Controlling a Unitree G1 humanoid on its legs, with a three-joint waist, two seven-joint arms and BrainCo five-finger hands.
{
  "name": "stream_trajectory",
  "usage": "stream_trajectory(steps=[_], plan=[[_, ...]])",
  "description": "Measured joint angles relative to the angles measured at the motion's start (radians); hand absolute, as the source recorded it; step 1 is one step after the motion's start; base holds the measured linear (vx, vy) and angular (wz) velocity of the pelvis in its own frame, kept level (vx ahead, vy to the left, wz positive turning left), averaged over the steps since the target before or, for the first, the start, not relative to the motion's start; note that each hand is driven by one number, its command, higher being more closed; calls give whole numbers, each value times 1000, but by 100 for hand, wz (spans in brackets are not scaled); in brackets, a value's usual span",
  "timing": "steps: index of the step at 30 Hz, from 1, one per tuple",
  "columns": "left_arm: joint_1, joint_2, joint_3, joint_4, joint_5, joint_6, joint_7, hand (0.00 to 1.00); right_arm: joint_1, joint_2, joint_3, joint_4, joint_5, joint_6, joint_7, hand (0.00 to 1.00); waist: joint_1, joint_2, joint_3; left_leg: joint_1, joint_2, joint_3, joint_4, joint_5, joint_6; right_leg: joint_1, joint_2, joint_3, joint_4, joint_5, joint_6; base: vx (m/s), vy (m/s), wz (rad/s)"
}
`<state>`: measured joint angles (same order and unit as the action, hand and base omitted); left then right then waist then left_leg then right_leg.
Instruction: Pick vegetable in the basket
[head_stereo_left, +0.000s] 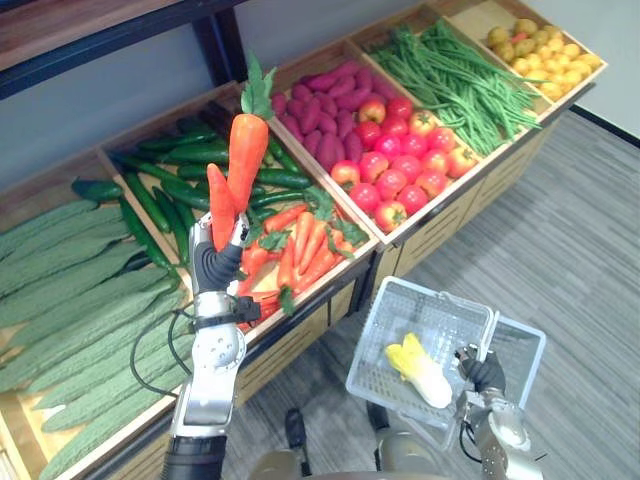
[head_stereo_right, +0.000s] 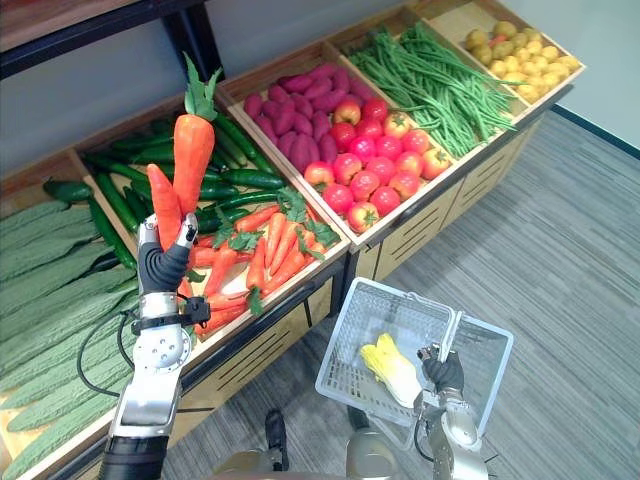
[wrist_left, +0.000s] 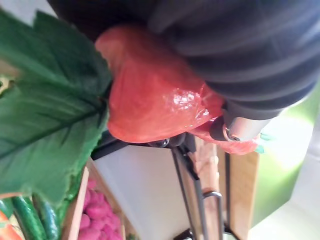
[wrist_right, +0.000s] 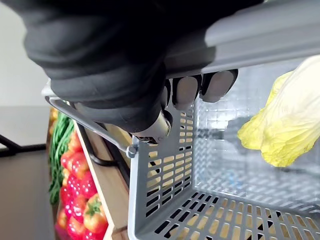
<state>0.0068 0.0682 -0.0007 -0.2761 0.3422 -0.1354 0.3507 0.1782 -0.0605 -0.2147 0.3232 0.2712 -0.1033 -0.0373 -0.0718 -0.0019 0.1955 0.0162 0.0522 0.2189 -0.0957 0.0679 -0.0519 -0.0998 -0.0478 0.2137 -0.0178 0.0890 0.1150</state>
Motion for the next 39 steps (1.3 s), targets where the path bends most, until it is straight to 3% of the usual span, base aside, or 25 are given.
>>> stream_trajectory(steps=[3, 5, 6, 8, 9, 12, 13, 14, 15, 16, 18, 19, 20, 22, 25, 26, 27, 29, 32, 39], plan=[[15, -6, -12, -12, -39, -6, 0, 100, -5, 15, -2, -64, -21, 9, -25, 100, 8, -3, -12, 13, 0, 110, 1, -24, 0, -59, 6, 51, 9, -8, -2, -38, 42, -109], [14, -3, -12, -12, -65, -7, -3, 100, -39, 17, 19, -85, -37, 14, -42, 100, 6, 0, -13, 10, 36, 188, 30, -53, 1, -69, -11, -96, -14, -52, -79, -6, 27, -143], [14, 2, -21, -11, -70, -7, -7, 100, -59, 23, 35, -90, -46, 14, -51, 100, 12, -5, -16, 11, 65, 243, 59, -76, -2, -84, -42, -299, -4, -62, -134, 37, -48, -131], [14, 8, -47, -10, -75, -7, -29, 100, -62, 33, 59, -137, -56, 14, -57, 100, 26, -10, -25, 27, 110, 337, 117, -121, -28, -74, -93, -605, 1, -73, -162, 88, -76, -148], [14, 6, -49, -10, -76, -8, -40, 100, -62, 33, 71, -152, -58, 13, -55, 100, 30, -10, -27, 35, 123, 364, 132, -131, -38, -72, -95, -644, 3, -67, -166, 152, -83, -141], [14, -19, -104, 5, -91, -10, -69, 100, -62, 30, 118, -198, -62, 11, -50, 100, 17, 4, -36, 87, 204, 449, 258, -216, -107, -65, -45, -582, 46, 36, -139, 221, -146, -94], [15, -29, -119, 18, -95, -14, -71, 100, -62, 25, 119, -198, -62, 11, -51, 100, 15, 22, -42, 93, 238, 457, 298, -234, -113, -58, -22, -575, 56, 21, -138, 249, -108, -68], [11, -45, -144, 42, -96, -22, -84, 100, -66, 13, 143, -198, -62, 11, -53, 100, 15, 43, -52, 87, 303, 445, 408, -248, -104, -37, 14, -548, 56, 2, -154, 275, -128, -81], [9, -51, -163, 57, -98, -26, -88, 100, -74, 4, 157, -199, -58, 11, -56, 100, 17, 46, -52, 77, 350, 426, 512, -244, -94, -18, 38, -528, 54, 0, -162, 337, -165, -109], [5, -57, -183, 85, -111, -27, -88, 100, -83, -6, 185, -208, -53, 11, -57, 100, 20, 58, -53, 56, 403, 384, 642, -219, -55, 8, 70, -492, 53, -8, -173, 275, -159, -95], [-11, -61, -193, 135, -117, -27, -88, 100, -102, -13, 225, -236, -48, 11, -63, 100, 27, 68, -55, 3, 426, 275, 807, -164, 16, 35, 93, -419, 49, -22, -189, 259, -41, -104], [-19, -63, -194, 152, -121, -26, -88, 100, -117, -18, 236, -250, -47, 11, -69, 100, 33, 70, -55, -31, 396, 203, 857, -198, -11, 38, 94, -381, 48, -25, -194, 400, 94, -152], [-27, -62, -196, 172, -138, -25, -88, 100, -148, -16, 251, -272, -45, 11, -72, 100, 38, 70, -55, -88, 305, 88, 886, -278, -16, 52, 91, -306, 45, -31, -202, 274, 94, -130], [-27, -62, -199, 181, -140, -24, -88, 100, -159, -15, 265, -275, -44, 11, -72, 100, 43, 70, -53, -105, 253, 48, 865, -315, -7, 78, 89, -260, 40, -37, -199, 212, 113, -92], [-29, -64, -236, 197, -153, -25, -87, 100, -167, -21, 289, -275, -23, 9, -70, 100, 60, 76, -49, -164, 105, -102, 701, -342, -1, 130, 67, -161, 53, -65, -164, 164, 188, -93], [-30, -66, -243, 197, -153, -25, -87, 100, -170, -26, 297, -275, -16, 8, -69, 100, 61, 92, -53, -167, 89, -127, 631, -326, -17, 129, 68, -151, 61, -71, -152, 108, 242, -86], [-34, -75, -259, 197, -153, -25, -87, 100, -170, -37, 307, -279, -9, 7, -69, 100, 59, 133, -53, -168, 92, -161, 493, -223, -27, 130, 98, -124, 71, -84, -126, 102, 305, -72], [-51, -66, -290, 219, -154, -21, -88, 100, -163, -25, 316, -268, -6, 11, -69, 100, 57, 117, -51, -141, 79, -133, 470, -243, -5, 140, 81, -100, 64, -86, -104, 96, 263, -44], [-95, -65, -354, 256, -174, -1, -90, 100, -159, -6, 345, -270, 23, 24, -69, 100, 60, 80, -48, -97, 22, -88, 374, -209, 36, 138, 22, -78, 49, -88, -82, 100, 179, -11], [-95, -64, -453, 374, -194, 34, -113, 100, -158, 6, 391, -270, 72, 27, -69, 100, 60, 67, -51, -66, -3, -81, 301, -186, 45, 148, -8, -76, 12, -81, -63, 73, 50, -2]])
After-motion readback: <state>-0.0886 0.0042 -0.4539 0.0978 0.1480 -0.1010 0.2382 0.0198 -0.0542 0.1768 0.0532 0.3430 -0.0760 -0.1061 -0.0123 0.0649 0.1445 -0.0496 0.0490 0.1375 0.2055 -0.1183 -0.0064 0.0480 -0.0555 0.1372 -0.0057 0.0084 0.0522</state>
